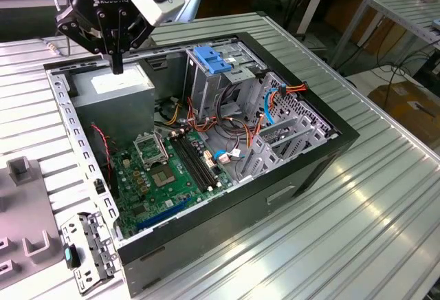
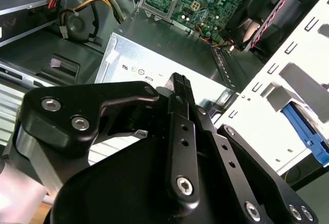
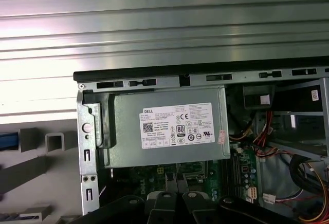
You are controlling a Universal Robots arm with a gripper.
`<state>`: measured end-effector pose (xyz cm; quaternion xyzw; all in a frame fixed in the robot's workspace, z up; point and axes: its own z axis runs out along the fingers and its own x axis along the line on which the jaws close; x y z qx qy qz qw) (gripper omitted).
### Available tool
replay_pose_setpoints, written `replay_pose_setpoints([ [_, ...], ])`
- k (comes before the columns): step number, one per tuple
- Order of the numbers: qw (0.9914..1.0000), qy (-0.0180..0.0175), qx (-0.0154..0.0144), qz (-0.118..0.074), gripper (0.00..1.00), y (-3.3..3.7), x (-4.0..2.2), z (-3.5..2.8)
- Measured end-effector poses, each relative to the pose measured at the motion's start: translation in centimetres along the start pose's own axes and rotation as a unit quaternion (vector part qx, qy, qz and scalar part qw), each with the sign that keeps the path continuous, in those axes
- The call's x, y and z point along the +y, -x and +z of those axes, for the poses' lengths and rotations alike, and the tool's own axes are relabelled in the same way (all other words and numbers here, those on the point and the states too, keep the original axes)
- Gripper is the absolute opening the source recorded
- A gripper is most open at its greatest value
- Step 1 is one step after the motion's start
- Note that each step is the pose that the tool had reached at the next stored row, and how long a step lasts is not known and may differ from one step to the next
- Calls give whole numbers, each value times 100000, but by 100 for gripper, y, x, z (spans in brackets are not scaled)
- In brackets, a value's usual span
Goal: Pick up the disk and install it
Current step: 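Reach for the disk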
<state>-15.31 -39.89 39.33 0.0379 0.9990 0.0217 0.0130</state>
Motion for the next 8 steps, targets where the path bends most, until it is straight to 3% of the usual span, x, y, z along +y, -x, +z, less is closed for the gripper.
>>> replay_pose_setpoints([
  [8,100000,-3,0,1,11,-26,-2,-1],
])
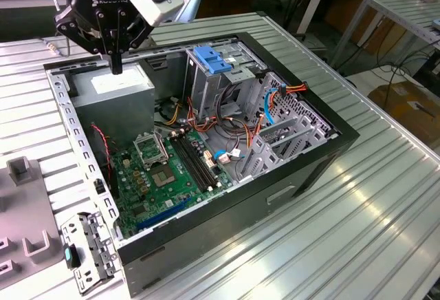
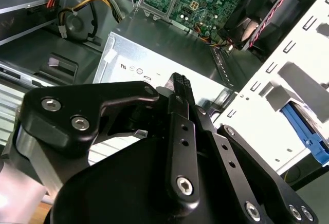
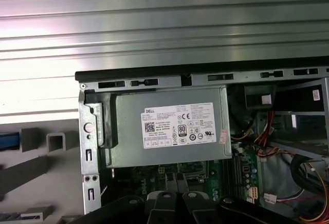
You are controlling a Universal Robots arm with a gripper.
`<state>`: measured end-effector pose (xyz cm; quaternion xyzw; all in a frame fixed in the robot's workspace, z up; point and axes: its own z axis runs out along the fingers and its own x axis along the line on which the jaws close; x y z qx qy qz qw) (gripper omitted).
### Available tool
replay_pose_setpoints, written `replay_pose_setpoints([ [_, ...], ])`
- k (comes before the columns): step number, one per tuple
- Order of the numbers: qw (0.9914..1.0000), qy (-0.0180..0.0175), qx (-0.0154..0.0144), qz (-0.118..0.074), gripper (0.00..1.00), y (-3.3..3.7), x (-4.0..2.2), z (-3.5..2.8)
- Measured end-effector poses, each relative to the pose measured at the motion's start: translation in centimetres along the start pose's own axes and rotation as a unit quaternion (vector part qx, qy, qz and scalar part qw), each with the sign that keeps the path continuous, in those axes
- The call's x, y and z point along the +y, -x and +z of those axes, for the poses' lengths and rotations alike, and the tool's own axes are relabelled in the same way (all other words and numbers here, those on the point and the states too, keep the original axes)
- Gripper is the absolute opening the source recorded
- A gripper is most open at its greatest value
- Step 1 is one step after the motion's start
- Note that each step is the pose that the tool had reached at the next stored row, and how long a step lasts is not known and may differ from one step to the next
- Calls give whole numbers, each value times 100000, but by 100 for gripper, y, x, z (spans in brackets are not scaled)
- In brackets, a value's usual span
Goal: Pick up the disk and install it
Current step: 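Reach for the disk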
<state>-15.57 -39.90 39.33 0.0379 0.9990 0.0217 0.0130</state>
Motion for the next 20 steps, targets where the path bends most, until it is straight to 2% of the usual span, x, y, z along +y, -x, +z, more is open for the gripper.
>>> replay_pose_setpoints([
  [3,100000,6,-3,-7,11,-54,-3,-1],
  [7,100000,4,-4,1,11,-164,-7,-3],
  [9,100000,-1,3,-8,11,-235,-9,-6],
  [12,100000,7,-2,-6,11,-405,-11,-8],
  [14,100000,3,0,2,11,-463,-10,-9],
  [15,100000,3,1,-2,11,-514,-12,-10],
  [20,100000,1,19,1,11,-652,-19,-12],
])
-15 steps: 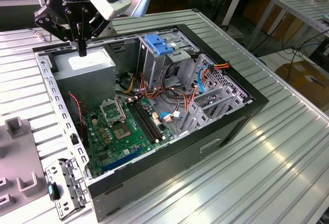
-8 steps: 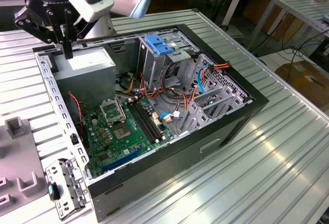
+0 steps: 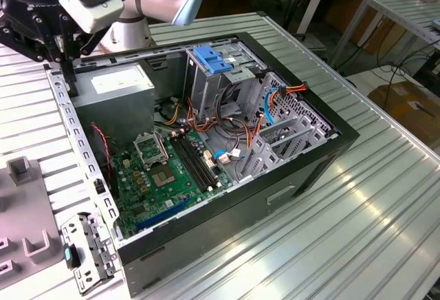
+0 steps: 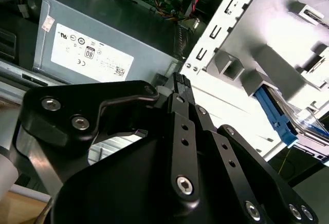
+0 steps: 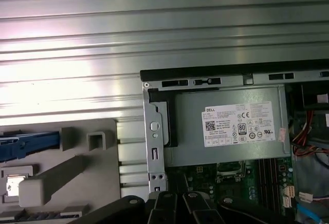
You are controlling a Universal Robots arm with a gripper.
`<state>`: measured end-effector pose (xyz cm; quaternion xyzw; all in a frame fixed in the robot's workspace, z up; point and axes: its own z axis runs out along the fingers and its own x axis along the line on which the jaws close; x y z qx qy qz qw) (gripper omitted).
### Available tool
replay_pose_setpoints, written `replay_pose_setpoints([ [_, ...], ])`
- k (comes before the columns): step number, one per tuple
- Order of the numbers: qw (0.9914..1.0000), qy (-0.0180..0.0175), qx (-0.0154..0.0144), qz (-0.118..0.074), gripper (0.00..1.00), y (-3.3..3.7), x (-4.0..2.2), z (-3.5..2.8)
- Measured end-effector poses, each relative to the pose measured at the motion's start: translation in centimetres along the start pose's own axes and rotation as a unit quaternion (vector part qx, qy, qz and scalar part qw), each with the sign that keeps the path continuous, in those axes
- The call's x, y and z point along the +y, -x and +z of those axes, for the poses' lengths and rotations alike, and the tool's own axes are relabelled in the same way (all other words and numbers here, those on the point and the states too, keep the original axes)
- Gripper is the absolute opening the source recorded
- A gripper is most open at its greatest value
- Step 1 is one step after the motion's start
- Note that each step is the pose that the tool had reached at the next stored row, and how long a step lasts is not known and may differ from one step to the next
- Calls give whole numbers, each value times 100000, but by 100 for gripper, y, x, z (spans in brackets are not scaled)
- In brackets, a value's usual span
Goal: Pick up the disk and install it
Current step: 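Reach for the disk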
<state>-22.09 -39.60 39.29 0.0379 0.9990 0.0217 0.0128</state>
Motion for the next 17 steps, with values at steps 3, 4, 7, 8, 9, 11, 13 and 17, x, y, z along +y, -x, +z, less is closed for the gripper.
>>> replay_pose_setpoints([
  [3,100000,1,28,0,11,-57,-4,0],
  [4,100000,-5,63,0,11,-83,-5,-1],
  [7,100000,-19,164,5,11,-154,-10,-1],
  [8,100000,-14,177,7,11,-166,-10,0],
  [9,100000,-18,198,7,11,-177,-11,-1],
  [11,100000,-18,231,10,11,-201,-13,0],
  [13,100000,-20,264,10,11,-226,-15,0],
  [17,99999,-25,333,14,11,-278,-19,0],
])
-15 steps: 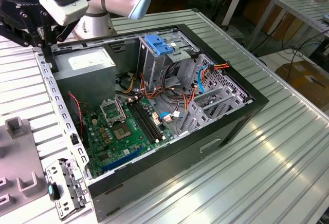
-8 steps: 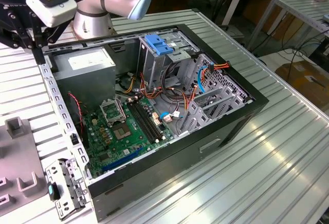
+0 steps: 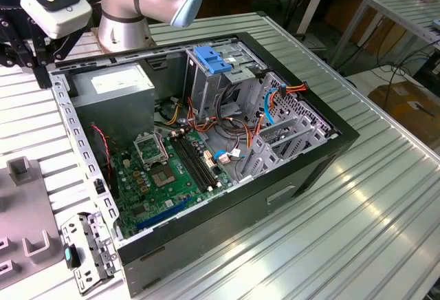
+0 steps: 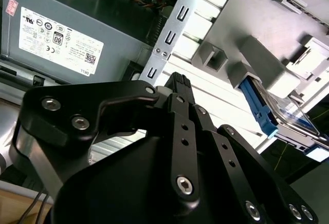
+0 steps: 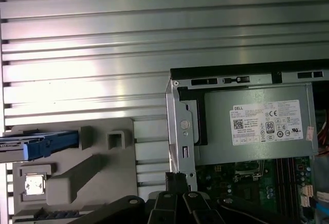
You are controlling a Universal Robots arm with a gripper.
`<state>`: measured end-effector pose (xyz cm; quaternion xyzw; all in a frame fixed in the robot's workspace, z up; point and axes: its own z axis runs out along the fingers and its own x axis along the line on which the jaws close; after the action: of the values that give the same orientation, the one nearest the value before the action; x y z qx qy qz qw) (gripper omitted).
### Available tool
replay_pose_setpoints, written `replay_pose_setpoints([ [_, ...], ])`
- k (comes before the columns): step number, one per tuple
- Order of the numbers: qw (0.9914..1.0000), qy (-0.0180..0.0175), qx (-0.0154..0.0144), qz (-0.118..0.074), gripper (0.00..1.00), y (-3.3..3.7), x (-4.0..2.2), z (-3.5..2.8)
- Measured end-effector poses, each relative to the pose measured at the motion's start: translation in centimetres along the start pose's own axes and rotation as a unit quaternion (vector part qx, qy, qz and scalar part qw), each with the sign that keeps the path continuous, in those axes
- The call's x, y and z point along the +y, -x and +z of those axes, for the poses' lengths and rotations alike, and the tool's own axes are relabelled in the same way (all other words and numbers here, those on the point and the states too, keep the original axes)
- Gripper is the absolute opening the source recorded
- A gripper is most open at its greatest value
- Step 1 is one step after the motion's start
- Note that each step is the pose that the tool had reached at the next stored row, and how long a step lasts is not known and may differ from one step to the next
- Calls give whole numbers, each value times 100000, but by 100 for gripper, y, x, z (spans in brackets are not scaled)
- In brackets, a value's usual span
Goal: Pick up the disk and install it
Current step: 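Reach for the disk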
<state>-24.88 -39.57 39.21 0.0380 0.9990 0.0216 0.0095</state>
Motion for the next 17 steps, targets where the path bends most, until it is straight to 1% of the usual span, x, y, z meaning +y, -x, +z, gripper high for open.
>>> replay_pose_setpoints([
  [8,100000,-15,196,9,11,-113,-8,2],
  [12,99999,-30,339,15,11,-174,-12,3],
  [13,99999,-30,411,16,11,-201,-14,4],
  [17,99998,-44,601,22,11,-276,-19,6],
])
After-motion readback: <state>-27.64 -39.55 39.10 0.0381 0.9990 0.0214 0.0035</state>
